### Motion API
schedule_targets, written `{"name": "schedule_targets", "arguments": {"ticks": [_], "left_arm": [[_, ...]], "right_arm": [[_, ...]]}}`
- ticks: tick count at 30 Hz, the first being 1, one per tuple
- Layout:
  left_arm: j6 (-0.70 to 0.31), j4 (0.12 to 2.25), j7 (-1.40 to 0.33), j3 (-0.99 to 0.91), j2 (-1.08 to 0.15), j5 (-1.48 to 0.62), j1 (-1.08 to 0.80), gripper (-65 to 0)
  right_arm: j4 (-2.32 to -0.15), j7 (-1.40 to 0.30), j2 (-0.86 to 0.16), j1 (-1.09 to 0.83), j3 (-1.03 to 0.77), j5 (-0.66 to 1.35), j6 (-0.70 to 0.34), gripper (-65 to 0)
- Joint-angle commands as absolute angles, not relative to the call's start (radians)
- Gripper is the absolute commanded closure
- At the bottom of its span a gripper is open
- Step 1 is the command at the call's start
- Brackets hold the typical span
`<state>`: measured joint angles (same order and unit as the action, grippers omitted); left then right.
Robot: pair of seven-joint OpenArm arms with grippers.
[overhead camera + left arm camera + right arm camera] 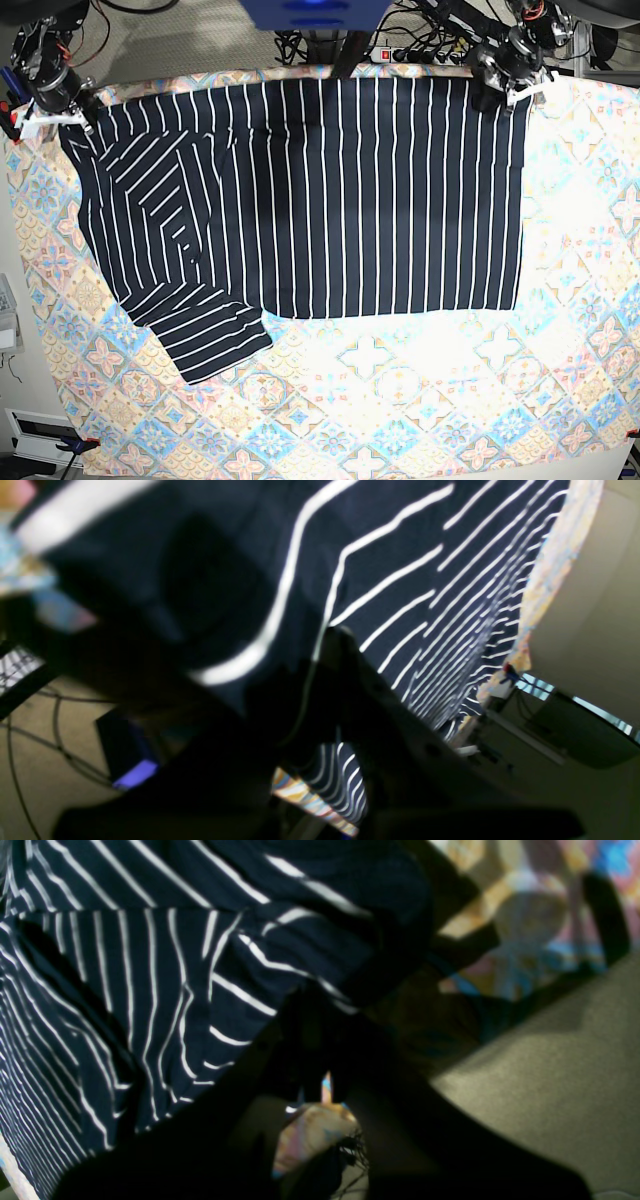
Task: Fold the T-shirt properly
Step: 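Drag the shirt with both grippers toward the robot's base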
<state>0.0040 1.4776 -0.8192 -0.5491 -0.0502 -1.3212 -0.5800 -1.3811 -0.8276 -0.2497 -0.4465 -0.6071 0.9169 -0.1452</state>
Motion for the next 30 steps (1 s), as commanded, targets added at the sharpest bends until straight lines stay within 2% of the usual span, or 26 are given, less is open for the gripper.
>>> {"name": "schedule_targets", "arguments": {"ticks": [1,4,7,12,15,23,30], "left_arm": [[-0.002,1.494,-0.803,-0.556,-0.062,-1.33,-0.585,0.0],[-0.002,1.494,-0.803,-0.556,-0.061,-1.331,-0.581,0.0],[-0.002,1.497,-0.803,-0.556,-0.061,-1.333,-0.585,-0.9],[0.001,1.497,-0.875,-0.556,-0.061,-1.334,-0.587,-18.0],[0.001,1.497,-0.892,-0.556,-0.061,-1.334,-0.587,-23.7],[-0.001,1.498,-0.901,-0.559,-0.061,-1.336,-0.624,-24.6],[-0.001,1.498,-0.901,-0.561,-0.062,-1.356,-0.621,-24.6]], "right_arm": [[-1.394,-0.797,-0.271,-0.447,-0.619,0.917,-0.142,-0.2],[-1.395,-0.797,-0.271,-0.446,-0.619,0.914,-0.142,-1.2],[-1.394,-0.797,-0.274,-0.446,-0.621,0.912,-0.142,-6.0],[-1.394,-0.796,-0.274,-0.447,-0.625,0.911,-0.14,-9.4],[-1.379,-0.8,-0.269,-0.453,-0.677,0.911,-0.137,-9.4],[-1.368,-0.8,-0.252,-0.449,-0.789,0.771,-0.136,-9.5],[-1.368,-0.803,-0.248,-0.449,-0.814,0.757,-0.136,-9.5]]}}
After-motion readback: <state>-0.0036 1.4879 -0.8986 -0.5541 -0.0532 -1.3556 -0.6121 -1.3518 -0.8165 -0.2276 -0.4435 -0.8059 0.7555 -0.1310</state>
